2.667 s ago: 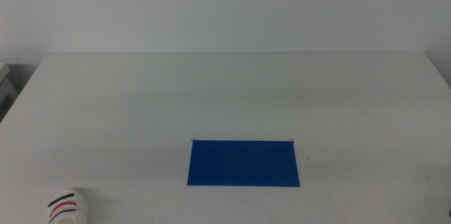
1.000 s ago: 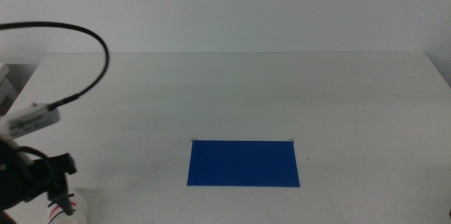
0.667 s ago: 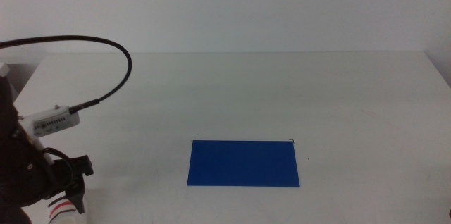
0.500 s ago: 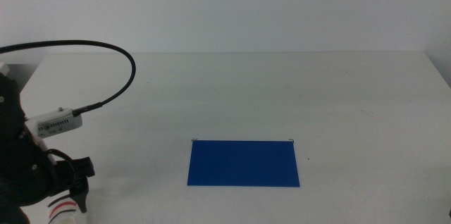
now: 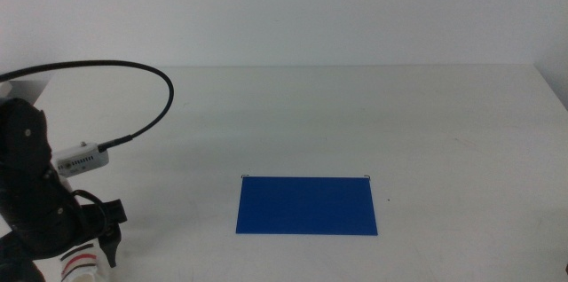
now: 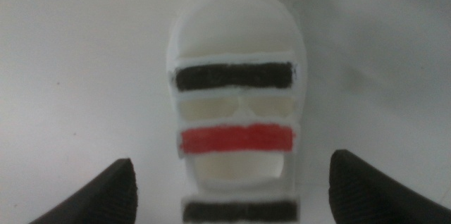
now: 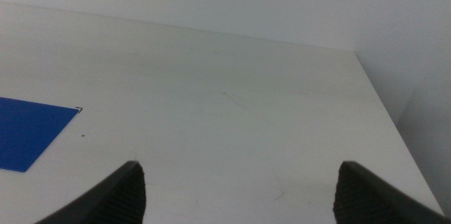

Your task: Use one arm to grab the shoe from the table and place it on the mat.

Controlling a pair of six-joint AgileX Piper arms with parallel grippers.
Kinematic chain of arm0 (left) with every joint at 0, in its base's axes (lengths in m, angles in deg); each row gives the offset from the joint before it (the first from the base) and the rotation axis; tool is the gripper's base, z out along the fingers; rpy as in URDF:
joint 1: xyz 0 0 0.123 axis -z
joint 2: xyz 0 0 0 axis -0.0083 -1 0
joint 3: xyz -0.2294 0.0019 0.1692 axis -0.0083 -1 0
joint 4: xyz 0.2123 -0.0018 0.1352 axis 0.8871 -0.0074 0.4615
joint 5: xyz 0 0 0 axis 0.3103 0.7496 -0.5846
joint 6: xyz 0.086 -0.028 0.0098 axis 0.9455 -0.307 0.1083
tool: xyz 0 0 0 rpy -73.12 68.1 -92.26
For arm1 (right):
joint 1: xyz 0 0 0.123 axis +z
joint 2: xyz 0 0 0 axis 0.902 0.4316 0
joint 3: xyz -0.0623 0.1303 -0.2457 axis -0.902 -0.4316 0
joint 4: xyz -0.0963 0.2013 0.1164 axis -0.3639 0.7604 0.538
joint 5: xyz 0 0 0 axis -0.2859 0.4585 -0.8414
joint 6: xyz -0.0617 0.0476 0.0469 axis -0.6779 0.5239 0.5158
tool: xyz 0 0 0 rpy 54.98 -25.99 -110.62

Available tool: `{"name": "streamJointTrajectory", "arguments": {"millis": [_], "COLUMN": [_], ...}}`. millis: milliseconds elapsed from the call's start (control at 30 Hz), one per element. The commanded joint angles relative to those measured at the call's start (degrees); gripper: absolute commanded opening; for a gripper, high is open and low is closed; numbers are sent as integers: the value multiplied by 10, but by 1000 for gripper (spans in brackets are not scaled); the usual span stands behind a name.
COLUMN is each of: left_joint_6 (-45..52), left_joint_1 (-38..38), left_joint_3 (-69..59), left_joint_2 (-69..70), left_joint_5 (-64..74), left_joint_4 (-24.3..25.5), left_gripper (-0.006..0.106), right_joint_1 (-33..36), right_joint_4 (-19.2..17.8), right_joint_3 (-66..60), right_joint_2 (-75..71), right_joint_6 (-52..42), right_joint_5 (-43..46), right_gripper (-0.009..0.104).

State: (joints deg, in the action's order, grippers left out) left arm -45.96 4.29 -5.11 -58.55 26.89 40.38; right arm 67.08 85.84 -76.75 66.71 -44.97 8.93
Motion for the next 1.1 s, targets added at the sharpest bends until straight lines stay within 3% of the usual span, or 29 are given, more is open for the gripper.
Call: {"name": "streamJointTrajectory", "arguments": {"millis": [0, 233, 433, 567, 767, 900, 1067], "left_joint_6": [-8, -2, 4, 6, 5, -4, -10], "left_joint_1": [3, 3, 3, 3, 3, 4, 4], "left_joint_3": [11, -9, -29, -29, -26, -5, 38], "left_joint_2": [8, -14, -15, -15, -15, -14, -14], "left_joint_5": [-6, -49, -79, -82, -59, -25, 34], "left_joint_4": [1, -6, -23, -36, -36, -36, -35], "left_gripper": [94, 93, 82, 63, 16, 4, 3], "right_joint_1": [-1, -1, -1, -1, -1, -1, -1], "right_joint_4": [-6, -6, -6, -6, -6, -6, -6], "right_joint_3": [-3, -3, -3, -3, -3, -3, -3], "right_joint_2": [2, 2, 2, 2, 2, 2, 2], "right_joint_6": [-6, -6, -6, -6, -6, -6, -6], "right_joint_5": [42, 42, 42, 42, 42, 42, 42], "right_gripper": [78, 78, 78, 78, 78, 78, 78]}}
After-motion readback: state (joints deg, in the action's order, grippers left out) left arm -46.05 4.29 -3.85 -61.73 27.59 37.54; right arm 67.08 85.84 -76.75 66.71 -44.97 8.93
